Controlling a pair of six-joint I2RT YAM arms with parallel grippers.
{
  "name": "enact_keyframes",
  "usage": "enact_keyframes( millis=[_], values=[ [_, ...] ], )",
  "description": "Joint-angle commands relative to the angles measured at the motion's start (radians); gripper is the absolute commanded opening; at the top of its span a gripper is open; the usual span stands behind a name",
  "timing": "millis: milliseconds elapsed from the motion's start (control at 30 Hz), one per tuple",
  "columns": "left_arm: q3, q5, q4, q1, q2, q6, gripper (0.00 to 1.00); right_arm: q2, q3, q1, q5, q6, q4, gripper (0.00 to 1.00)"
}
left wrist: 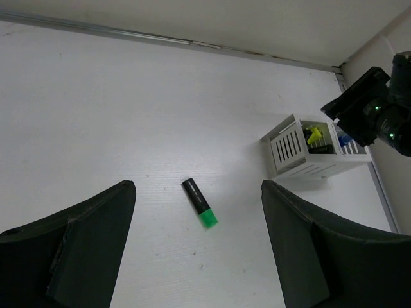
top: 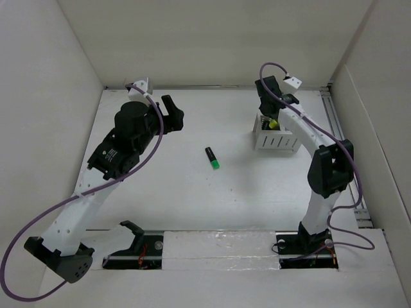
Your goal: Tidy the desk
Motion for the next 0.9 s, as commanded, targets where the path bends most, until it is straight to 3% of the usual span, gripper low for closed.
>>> enact_keyframes(
  millis=[0,33,100,133,200,333,433,467,567,867],
  values=[
    [0.028,0.019,0.034,0.003,-0.021,0.013,0.76,-0.124,-0.001,0.027,0.019,0.012,-0.005,0.55],
    [0.026,0.016,0.034,0.003,-0.027,0.012,0.76,-0.143,-0.004,0.027,-0.015,-0.001,-0.002,0.53],
    [0.017,0.014,0.036,0.003,-0.034,0.007,0.76,-0.195,-0.042,0.072,-0.076,-0.030,0.036,0.38],
    [0.016,0.007,0.028,0.003,-0.039,0.001,0.76,-0.228,-0.091,0.114,-0.193,-0.093,0.084,0.06],
    [0.022,0.005,0.022,0.003,-0.039,-0.001,0.76,-0.247,-0.135,0.160,-0.231,-0.104,0.113,0.01],
    [0.025,-0.010,-0.004,0.003,-0.053,-0.007,0.76,-0.198,-0.184,0.263,-0.371,-0.123,0.132,0.00],
    [0.023,-0.021,-0.021,0.003,-0.065,-0.011,0.76,-0.096,-0.143,0.305,-0.446,-0.153,0.100,0.36],
    [0.020,-0.022,-0.024,0.003,-0.070,-0.013,0.76,-0.069,-0.126,0.314,-0.457,-0.164,0.078,0.53],
    [0.016,-0.027,-0.033,0.003,-0.080,-0.018,0.76,0.010,-0.084,0.345,-0.486,-0.207,0.064,0.70],
    [0.020,-0.041,-0.045,0.003,-0.102,-0.015,0.76,0.214,-0.003,0.366,-0.552,-0.241,0.030,0.68]
  ],
)
